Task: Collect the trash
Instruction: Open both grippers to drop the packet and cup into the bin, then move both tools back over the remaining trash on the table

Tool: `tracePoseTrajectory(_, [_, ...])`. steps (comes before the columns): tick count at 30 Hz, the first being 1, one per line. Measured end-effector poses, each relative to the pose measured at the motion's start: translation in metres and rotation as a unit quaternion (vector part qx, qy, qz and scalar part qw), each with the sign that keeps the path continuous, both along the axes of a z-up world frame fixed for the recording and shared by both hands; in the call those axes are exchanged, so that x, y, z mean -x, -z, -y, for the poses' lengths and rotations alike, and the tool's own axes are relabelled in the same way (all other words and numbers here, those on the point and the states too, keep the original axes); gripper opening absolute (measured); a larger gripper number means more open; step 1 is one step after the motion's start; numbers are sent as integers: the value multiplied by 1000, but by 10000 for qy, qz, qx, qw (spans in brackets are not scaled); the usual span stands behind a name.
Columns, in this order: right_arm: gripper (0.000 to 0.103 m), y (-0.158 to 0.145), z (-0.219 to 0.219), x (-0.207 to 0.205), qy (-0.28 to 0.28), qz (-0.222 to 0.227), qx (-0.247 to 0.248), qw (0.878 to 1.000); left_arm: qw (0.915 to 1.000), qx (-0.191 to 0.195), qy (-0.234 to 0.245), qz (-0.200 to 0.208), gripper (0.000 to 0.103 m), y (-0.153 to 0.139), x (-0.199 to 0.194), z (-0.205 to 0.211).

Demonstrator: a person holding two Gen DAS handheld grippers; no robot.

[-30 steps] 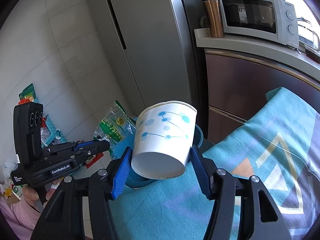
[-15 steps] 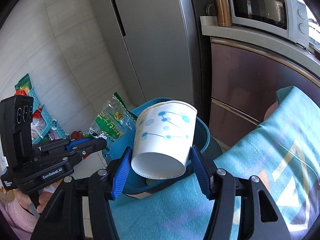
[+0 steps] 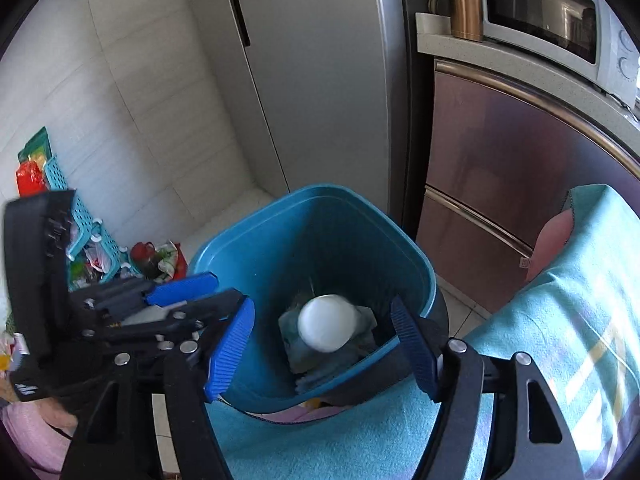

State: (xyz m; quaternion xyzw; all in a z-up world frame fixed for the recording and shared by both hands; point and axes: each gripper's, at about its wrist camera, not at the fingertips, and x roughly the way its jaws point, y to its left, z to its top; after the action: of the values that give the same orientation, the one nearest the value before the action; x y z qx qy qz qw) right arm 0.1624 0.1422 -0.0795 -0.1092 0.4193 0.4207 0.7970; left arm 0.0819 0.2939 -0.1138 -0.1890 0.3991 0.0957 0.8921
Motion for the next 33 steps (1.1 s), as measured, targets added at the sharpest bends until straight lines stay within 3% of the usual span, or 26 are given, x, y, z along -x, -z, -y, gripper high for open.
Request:
tracePoseTrajectory(8, [69,-2,28,6,131,-111,-256,9995,9999,-62,82,105,37,3,6,5])
tracePoseTrajectory(19, [69,-12,58,30,96,-87,-699,9975,9962,-361,349,707,45,-34,34,33])
tracePoseTrajectory(26, [69,-25,98,53,271,-10,-1006,9946,9909,-450,788,990,50,-57,38,67])
tracePoseTrajectory(33, [69,-35,167,71,942,206,-1148,9887,9828,-404,1445,1081,51,-66,28,116])
